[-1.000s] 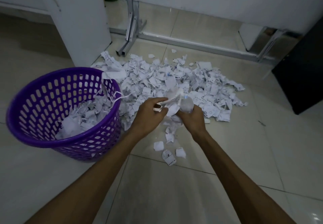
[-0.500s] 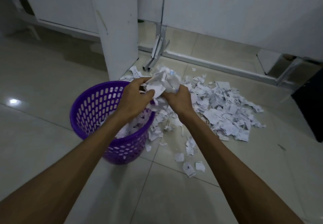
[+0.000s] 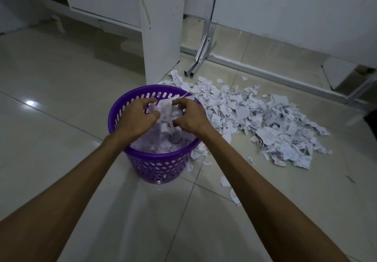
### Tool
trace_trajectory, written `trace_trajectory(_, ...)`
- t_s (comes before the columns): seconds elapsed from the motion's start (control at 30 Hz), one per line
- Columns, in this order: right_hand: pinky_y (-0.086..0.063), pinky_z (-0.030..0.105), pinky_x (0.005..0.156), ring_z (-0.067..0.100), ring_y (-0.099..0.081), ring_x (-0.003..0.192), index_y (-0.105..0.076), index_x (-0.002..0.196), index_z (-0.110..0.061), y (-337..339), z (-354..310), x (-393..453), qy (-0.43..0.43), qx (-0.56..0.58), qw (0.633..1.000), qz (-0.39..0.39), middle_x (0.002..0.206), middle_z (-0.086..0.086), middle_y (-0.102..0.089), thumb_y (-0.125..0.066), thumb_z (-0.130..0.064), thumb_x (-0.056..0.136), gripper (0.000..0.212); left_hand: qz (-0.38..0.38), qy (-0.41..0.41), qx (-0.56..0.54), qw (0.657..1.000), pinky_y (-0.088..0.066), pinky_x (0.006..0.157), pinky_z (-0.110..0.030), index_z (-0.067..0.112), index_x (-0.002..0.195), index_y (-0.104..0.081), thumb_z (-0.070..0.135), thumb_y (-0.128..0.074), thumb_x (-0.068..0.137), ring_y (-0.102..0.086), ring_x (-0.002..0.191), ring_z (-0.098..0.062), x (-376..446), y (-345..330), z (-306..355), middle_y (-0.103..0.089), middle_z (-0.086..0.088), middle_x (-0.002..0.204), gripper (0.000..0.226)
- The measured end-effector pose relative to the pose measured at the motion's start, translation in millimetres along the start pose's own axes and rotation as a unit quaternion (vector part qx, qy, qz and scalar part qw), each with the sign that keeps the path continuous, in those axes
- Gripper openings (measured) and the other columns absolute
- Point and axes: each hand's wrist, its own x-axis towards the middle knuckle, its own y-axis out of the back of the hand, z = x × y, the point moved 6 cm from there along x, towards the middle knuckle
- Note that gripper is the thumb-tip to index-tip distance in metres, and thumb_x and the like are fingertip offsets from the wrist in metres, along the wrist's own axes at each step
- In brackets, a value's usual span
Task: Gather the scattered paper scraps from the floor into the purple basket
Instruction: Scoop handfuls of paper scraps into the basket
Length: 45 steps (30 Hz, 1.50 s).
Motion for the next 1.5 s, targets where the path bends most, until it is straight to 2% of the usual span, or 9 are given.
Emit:
trace_trajectory(0.1, -0.055, 0.028, 0.088, 0.009, -0.064, 0.099, -0.071, 0.109, -0.020, 11.0, -1.0, -4.3, 0.016, 0.007, 1.000, 0.021, 0.110, -0.002, -0.071, -0.083, -0.008, 0.071, 0.042, 0.018, -0.004, -0.007, 1.000, -0.039, 0.063, -0.010, 0.023, 0.132, -0.056, 0.022, -0.067, 0.089, -0.052, 0.100, -0.009, -0.8, -2.8, 9.5, -0.058, -0.006, 0.132, 0.045)
trace_trajectory(0.27, -0.056, 0.023, 0.075, 0.003, -0.067, 0.086, -0.074, 0.094, -0.017, 61.7, 8.0, -24.3, 0.068, 0.077, 0.987, 0.125, 0.094, -0.007, -0.074, -0.068, -0.007, 0.084, 0.015, 0.047, -0.104, -0.058, 0.992, -0.046, 0.087, -0.021, 0.023, 0.127, -0.060, 0.017, -0.066, 0.087, -0.053, 0.111, -0.008, -2.3, -18.2, 73.4, -0.058, 0.002, 0.131, 0.041)
trace_trajectory(0.37, -0.048, 0.012, 0.054, 0.012, -0.069, 0.080, -0.073, 0.098, -0.008, 91.9, 43.5, -39.1, 0.037, 0.121, 0.981, 0.146, 0.096, -0.001, -0.072, -0.064, -0.005, 0.090, 0.012, 0.009, -0.160, -0.085, 0.983, -0.046, 0.086, -0.017, 0.027, 0.125, -0.059, 0.018, -0.065, 0.088, -0.053, 0.111, -0.005, -7.5, -54.0, 116.5, -0.056, 0.006, 0.132, 0.038)
trace_trajectory(0.57, -0.044, 0.009, 0.050, 0.019, -0.068, 0.083, -0.071, 0.103, -0.004, 129.5, 144.2, -64.7, -0.067, 0.125, 0.976, 0.167, 0.098, 0.006, -0.071, -0.062, -0.006, 0.093, 0.014, -0.103, -0.236, -0.045, 0.965, -0.042, 0.096, -0.024, 0.023, 0.122, -0.060, 0.017, -0.064, 0.081, -0.051, 0.115, -0.010, -22.7, -143.9, 150.1, -0.055, 0.006, 0.125, 0.041)
trace_trajectory(0.77, -0.050, 0.023, 0.079, 0.010, -0.064, 0.090, -0.072, 0.101, -0.015, 161.4, 257.0, -87.4, -0.141, 0.037, 0.971, 0.192, 0.097, -0.004, -0.069, -0.069, -0.015, 0.089, 0.012, -0.185, -0.138, -0.008, 0.973, -0.039, 0.102, -0.031, 0.021, 0.129, -0.055, 0.023, -0.072, 0.082, -0.049, 0.124, -0.021, -23.8, -233.3, 97.0, -0.052, -0.004, 0.134, 0.050)
trace_trajectory(1.0, -0.024, 0.043, 0.117, 0.024, -0.026, 0.144, -0.043, 0.145, -0.030, 215.7, 372.1, -92.2, -0.207, -0.113, 0.942, 0.239, 0.153, 0.011, -0.037, -0.068, -0.057, 0.083, 0.072, -0.111, -0.056, 0.116, 0.985, -0.023, 0.116, -0.043, 0.021, 0.145, -0.040, 0.046, -0.071, 0.081, -0.024, 0.143, -0.032, 1.3, -308.1, 36.3, -0.027, -0.015, 0.156, 0.075)
trace_trajectory(1.1, 0.002, 0.061, 0.116, 0.022, 0.003, 0.152, -0.026, 0.151, -0.042, 219.7, 413.7, -90.8, -0.269, -0.115, 0.934, 0.204, 0.164, 0.009, -0.006, -0.058, -0.077, 0.076, 0.089, -0.106, 0.013, 0.179, 0.978, -0.010, 0.119, -0.053, 0.026, 0.152, -0.022, 0.063, -0.059, 0.083, -0.004, 0.148, -0.034, 8.0, -327.3, 8.1, -0.003, -0.018, 0.161, 0.088)
trace_trajectory(1.2, 0.005, 0.065, 0.116, 0.025, 0.012, 0.151, -0.016, 0.152, -0.047, 212.7, 444.4, -81.0, -0.293, -0.104, 0.935, 0.167, 0.164, 0.008, 0.011, -0.049, -0.086, 0.071, 0.097, -0.121, 0.080, 0.195, 0.970, -0.008, 0.118, -0.057, 0.024, 0.154, -0.014, 0.071, -0.050, 0.083, 0.002, 0.148, -0.036, 11.7, -341.4, -15.2, 0.004, -0.021, 0.160, 0.093)
trace_trajectory(1.5, 0.002, 0.063, 0.115, 0.021, -0.004, 0.151, -0.022, 0.150, -0.049, 149.2, 430.1, -44.9, -0.183, -0.183, 0.959, 0.118, 0.163, 0.005, -0.009, -0.041, -0.086, 0.076, 0.085, -0.152, 0.012, 0.153, 0.976, -0.006, 0.115, -0.061, 0.018, 0.154, -0.014, 0.066, -0.049, 0.087, 0.012, 0.149, -0.029, -2.9, -389.5, -5.5, 0.007, -0.018, 0.161, 0.090)
